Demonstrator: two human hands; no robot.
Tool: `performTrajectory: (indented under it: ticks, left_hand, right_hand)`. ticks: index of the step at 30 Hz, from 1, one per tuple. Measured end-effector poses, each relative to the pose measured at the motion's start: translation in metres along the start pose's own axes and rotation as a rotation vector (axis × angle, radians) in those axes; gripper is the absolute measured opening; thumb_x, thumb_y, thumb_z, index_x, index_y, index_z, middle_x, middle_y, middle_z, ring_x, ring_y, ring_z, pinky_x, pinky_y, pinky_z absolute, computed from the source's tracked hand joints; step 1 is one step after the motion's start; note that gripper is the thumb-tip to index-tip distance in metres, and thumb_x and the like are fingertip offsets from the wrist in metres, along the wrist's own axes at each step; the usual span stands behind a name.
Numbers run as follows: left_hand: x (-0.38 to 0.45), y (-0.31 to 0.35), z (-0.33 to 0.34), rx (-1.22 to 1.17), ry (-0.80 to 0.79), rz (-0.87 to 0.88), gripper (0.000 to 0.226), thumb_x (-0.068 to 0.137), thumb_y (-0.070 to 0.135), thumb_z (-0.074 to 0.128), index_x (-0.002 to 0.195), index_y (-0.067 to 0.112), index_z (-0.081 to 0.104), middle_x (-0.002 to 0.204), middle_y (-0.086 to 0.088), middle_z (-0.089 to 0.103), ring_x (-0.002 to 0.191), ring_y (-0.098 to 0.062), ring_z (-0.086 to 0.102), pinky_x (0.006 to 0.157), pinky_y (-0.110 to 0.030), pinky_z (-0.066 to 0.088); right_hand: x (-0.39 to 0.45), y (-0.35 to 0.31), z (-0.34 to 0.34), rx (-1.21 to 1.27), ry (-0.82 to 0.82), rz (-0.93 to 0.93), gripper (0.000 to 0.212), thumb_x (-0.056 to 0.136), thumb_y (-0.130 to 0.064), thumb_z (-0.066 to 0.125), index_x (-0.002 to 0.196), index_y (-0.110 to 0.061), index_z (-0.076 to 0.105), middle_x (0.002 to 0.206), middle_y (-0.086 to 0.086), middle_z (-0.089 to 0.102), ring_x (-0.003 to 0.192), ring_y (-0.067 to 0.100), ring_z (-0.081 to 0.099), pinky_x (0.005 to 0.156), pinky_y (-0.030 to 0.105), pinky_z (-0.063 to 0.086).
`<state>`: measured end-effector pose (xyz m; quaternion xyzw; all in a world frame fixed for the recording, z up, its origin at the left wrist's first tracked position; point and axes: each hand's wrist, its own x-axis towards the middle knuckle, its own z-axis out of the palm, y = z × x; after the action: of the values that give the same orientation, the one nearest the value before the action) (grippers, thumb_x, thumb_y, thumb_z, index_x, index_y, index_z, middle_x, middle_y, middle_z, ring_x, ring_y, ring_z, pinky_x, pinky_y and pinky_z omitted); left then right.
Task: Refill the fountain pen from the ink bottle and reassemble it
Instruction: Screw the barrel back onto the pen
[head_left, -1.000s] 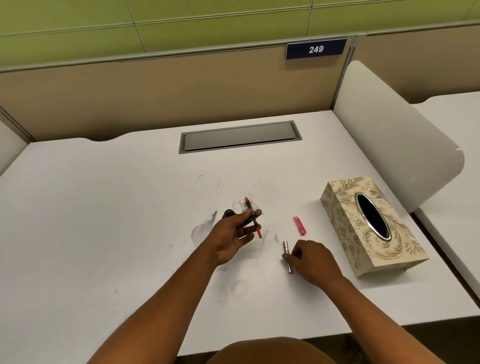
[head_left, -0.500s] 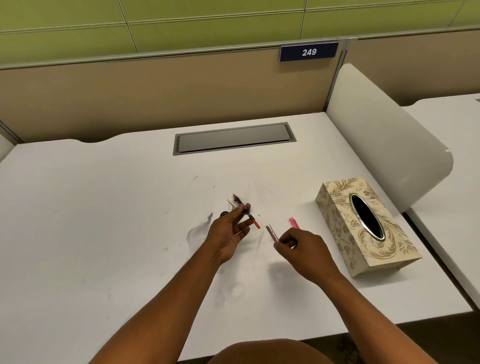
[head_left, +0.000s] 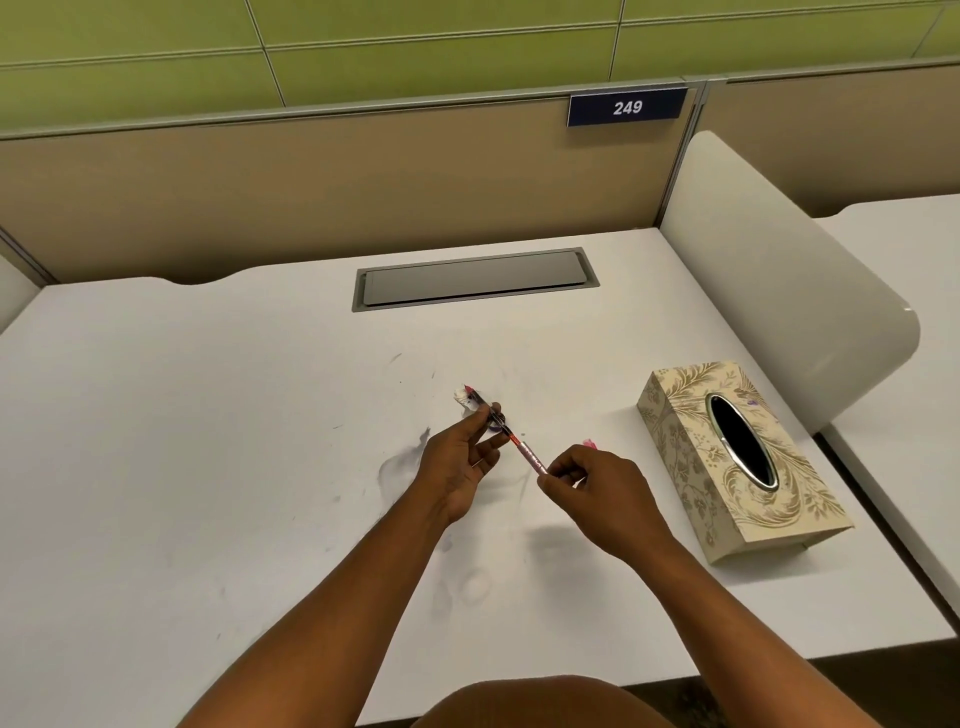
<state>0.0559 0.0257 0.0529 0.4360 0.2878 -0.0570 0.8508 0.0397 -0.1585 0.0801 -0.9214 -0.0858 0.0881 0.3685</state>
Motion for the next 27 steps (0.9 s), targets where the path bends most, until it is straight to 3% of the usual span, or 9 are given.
performTrajectory:
  ticks: [3,7,11,15,20,27]
  left_hand:
    - [-0.001,0.0,-0.001,0.035,-0.017,-0.004,0.02,0.094,0.025,0.065,0.107,0.014,0.076,0.126,-0.009,0.07,0.097,-0.02,0.069,0.079,-0.027,0.047]
    - [-0.006,0.003,0.001,0.098,-0.093,-0.014,0.013,0.09,0.023,0.07,0.098,0.017,0.079,0.123,-0.006,0.072,0.096,-0.02,0.07,0.081,-0.029,0.049]
    - [-0.008,0.008,0.004,0.16,-0.084,0.011,0.028,0.086,0.025,0.074,0.11,0.012,0.075,0.125,-0.009,0.071,0.099,-0.021,0.072,0.084,-0.032,0.053]
    - [-0.006,0.011,0.002,0.12,-0.039,0.022,0.024,0.09,0.03,0.07,0.107,0.014,0.076,0.124,-0.012,0.07,0.107,-0.023,0.07,0.08,-0.029,0.051]
    - [-0.007,0.008,0.001,0.151,-0.067,0.007,0.028,0.091,0.023,0.069,0.115,0.009,0.074,0.123,-0.008,0.072,0.103,-0.02,0.071,0.082,-0.027,0.051]
    - [-0.006,0.005,0.004,0.16,-0.108,-0.02,0.012,0.089,0.019,0.07,0.098,0.015,0.078,0.118,-0.004,0.074,0.108,-0.026,0.07,0.089,-0.032,0.05]
  right_hand:
    - [0.002,-0.003,0.0,0.014,0.007,0.004,0.015,0.086,-0.034,0.068,0.085,-0.02,0.071,0.07,-0.015,0.064,0.07,0.007,0.06,0.105,0.039,0.041]
    - [0.007,-0.002,0.003,0.061,0.009,0.016,0.014,0.086,-0.036,0.069,0.083,-0.022,0.07,0.072,-0.016,0.064,0.069,0.004,0.059,0.105,0.043,0.042]
    - [0.01,0.001,0.003,0.126,-0.006,0.041,0.011,0.086,-0.036,0.07,0.082,-0.026,0.069,0.076,-0.016,0.067,0.069,0.004,0.06,0.09,0.034,0.045]
    - [0.012,0.002,0.003,0.124,-0.015,0.042,0.009,0.086,-0.036,0.07,0.083,-0.027,0.07,0.078,-0.015,0.068,0.075,0.005,0.059,0.068,0.024,0.04]
    - [0.014,0.0,0.005,0.131,-0.004,0.039,0.009,0.086,-0.035,0.068,0.083,-0.027,0.069,0.078,-0.016,0.068,0.071,0.005,0.061,0.077,0.027,0.042]
    - [0.016,-0.001,0.004,0.133,0.027,0.014,0.013,0.092,-0.035,0.062,0.087,-0.026,0.07,0.083,-0.012,0.068,0.075,0.006,0.059,0.064,0.024,0.04]
